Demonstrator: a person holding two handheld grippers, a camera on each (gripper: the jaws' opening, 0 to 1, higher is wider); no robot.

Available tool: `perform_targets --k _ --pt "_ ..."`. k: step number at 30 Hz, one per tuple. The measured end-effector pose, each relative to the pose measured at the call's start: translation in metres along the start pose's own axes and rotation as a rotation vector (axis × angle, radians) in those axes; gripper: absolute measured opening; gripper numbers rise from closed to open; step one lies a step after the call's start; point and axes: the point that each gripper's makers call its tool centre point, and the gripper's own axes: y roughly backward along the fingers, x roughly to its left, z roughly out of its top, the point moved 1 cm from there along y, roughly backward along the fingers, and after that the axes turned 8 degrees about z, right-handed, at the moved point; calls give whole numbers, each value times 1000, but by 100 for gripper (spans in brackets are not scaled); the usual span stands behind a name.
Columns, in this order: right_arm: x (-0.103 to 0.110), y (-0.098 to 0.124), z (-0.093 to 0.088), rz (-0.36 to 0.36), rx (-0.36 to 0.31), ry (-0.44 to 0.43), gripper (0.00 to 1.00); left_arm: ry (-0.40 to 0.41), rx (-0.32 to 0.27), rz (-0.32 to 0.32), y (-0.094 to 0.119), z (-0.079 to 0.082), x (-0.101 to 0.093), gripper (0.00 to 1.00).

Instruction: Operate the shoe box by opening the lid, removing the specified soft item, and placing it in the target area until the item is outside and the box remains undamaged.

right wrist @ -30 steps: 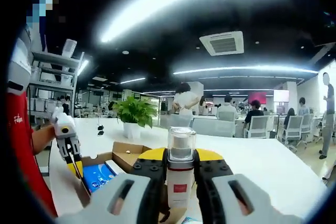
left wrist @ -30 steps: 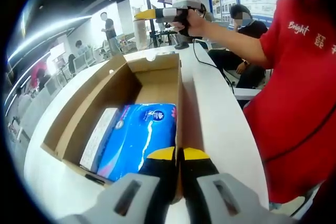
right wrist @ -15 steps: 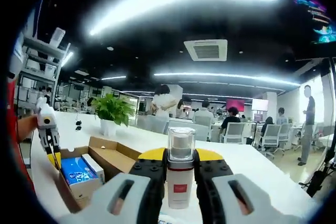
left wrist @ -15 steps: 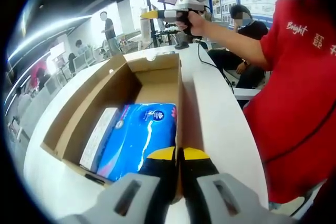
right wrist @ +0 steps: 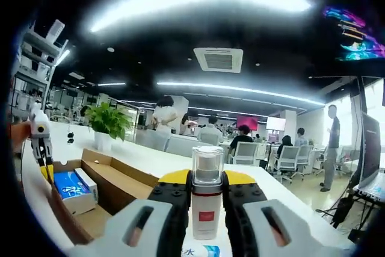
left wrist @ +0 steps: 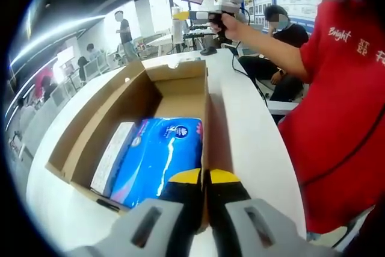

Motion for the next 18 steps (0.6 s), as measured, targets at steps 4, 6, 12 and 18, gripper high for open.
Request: perform_targets --k 4,6,12,18 --pt "-5 9 1 -18 0 -8 19 0 2 3 0 0 0 3" --pt "-7 13 1 -30 -1 -1 19 -1 1 7 0 0 0 3" --pt "-17 20 -3 -65 6 -8 19 -1 3 4 1 0 0 3" --pt "-24 26 -6 -91 10 -15 19 0 3 -1 1 0 0 3"
